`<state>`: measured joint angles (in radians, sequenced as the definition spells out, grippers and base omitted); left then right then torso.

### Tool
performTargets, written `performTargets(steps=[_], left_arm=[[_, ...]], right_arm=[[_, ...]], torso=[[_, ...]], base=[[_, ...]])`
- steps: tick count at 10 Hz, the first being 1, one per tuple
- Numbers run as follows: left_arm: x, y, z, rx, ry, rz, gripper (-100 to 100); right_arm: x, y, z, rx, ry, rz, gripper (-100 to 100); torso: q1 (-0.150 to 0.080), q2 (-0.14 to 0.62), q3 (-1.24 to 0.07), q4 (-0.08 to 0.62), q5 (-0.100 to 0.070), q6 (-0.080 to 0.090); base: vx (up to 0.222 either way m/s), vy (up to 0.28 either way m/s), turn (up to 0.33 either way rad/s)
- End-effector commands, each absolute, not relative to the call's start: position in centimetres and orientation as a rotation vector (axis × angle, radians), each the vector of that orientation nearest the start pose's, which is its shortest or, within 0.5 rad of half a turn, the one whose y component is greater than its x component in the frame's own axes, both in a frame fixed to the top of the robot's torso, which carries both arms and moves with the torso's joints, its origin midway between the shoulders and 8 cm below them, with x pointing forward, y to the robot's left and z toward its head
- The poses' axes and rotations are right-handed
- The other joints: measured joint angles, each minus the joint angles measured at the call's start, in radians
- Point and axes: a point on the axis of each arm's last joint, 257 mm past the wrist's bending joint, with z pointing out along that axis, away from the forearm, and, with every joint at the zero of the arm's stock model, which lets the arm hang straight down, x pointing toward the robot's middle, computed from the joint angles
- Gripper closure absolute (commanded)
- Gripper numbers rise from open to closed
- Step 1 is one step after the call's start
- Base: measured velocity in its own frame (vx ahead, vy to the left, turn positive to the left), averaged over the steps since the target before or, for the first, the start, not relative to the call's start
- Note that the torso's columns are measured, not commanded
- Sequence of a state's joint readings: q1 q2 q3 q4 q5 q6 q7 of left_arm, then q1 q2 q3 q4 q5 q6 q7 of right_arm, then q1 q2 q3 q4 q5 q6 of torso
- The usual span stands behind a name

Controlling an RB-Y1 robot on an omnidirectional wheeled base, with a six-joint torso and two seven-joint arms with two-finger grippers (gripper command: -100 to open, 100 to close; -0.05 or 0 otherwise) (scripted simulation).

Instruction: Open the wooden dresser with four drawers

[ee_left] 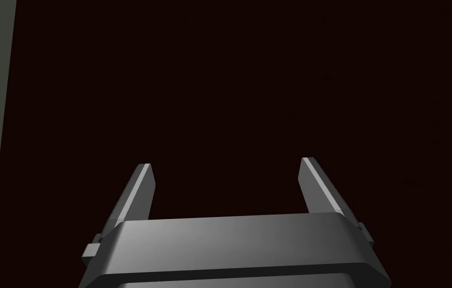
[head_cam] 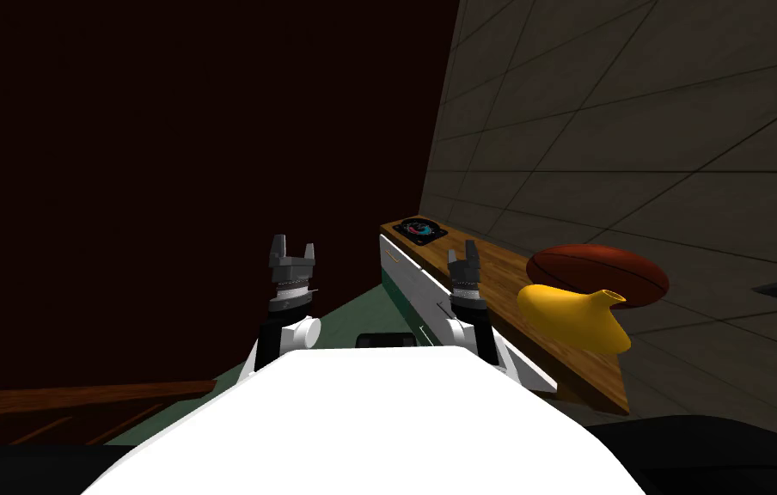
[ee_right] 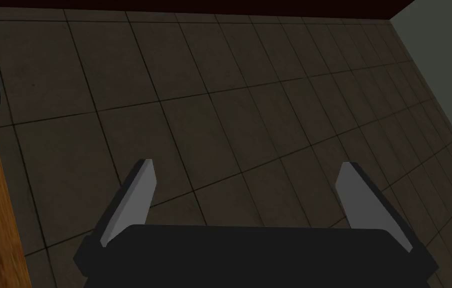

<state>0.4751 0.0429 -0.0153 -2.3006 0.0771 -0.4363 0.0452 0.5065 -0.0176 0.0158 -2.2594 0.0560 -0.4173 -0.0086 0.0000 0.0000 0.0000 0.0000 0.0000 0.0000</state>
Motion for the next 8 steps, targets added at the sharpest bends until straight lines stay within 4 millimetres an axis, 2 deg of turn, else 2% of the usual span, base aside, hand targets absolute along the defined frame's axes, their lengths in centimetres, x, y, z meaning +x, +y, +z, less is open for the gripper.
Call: performTargets(steps=[1,8], left_arm=[[35.25,27.62,2.94,-0.712,0.605,-1.415,0],[35.24,27.62,2.96,-0.712,0.605,-1.415,0]], right_arm=[[36.22,-27.1,-0.41,0.704,0.732,1.261,0],[36.22,-27.1,-0.4,0.704,0.731,1.261,0]], torso=[[0.0,0.04,-0.082,0.041,0.0,0.0],[0.0,0.544,-1.087,0.544,0.0,0.0]], base=[[0.0,0.0,0.0],[0.0,0.0,0.0]])
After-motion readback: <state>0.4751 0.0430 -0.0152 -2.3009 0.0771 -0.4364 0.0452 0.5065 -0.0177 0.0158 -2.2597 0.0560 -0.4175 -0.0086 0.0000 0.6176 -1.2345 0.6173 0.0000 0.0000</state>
